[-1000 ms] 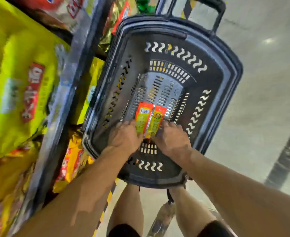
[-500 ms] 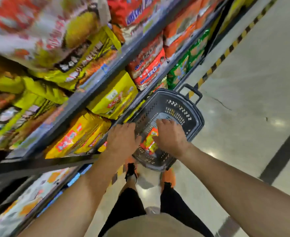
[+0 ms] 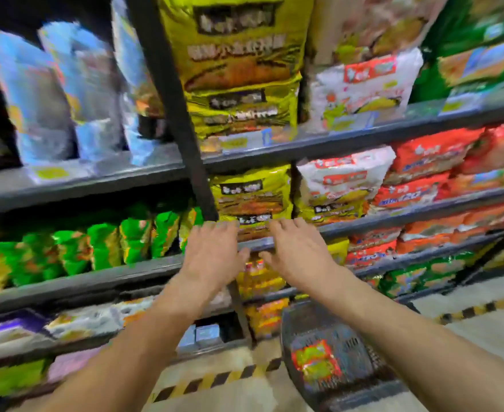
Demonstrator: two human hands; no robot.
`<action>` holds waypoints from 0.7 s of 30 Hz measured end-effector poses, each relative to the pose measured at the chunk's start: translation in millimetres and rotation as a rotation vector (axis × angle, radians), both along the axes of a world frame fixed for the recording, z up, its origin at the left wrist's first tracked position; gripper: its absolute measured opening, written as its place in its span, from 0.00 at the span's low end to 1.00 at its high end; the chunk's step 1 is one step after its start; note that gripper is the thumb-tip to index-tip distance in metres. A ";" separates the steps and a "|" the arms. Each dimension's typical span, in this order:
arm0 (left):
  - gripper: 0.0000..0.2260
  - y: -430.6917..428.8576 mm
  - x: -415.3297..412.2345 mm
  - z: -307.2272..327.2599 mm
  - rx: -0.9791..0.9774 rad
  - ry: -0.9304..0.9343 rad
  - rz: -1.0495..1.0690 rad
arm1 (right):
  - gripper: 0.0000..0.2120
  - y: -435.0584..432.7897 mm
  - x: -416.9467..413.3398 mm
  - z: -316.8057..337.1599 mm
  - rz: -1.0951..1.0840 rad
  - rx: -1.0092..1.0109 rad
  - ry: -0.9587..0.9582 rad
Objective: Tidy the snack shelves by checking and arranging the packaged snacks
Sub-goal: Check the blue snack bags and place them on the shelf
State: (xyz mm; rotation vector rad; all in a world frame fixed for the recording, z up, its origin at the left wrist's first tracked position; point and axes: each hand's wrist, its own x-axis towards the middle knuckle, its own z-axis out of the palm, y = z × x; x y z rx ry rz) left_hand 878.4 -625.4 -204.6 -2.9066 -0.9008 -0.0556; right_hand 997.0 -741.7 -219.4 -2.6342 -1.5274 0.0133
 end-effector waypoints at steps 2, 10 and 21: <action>0.20 15.3 -37.5 22.4 0.024 -0.024 0.058 | 0.31 20.9 -33.8 18.0 0.061 0.043 -0.032; 0.24 54.3 -195.9 74.6 0.037 -0.170 0.244 | 0.30 88.8 -168.4 69.2 0.283 0.150 -0.083; 0.24 102.6 -273.5 131.9 0.117 -0.292 0.331 | 0.34 135.6 -227.3 136.9 0.322 0.223 -0.196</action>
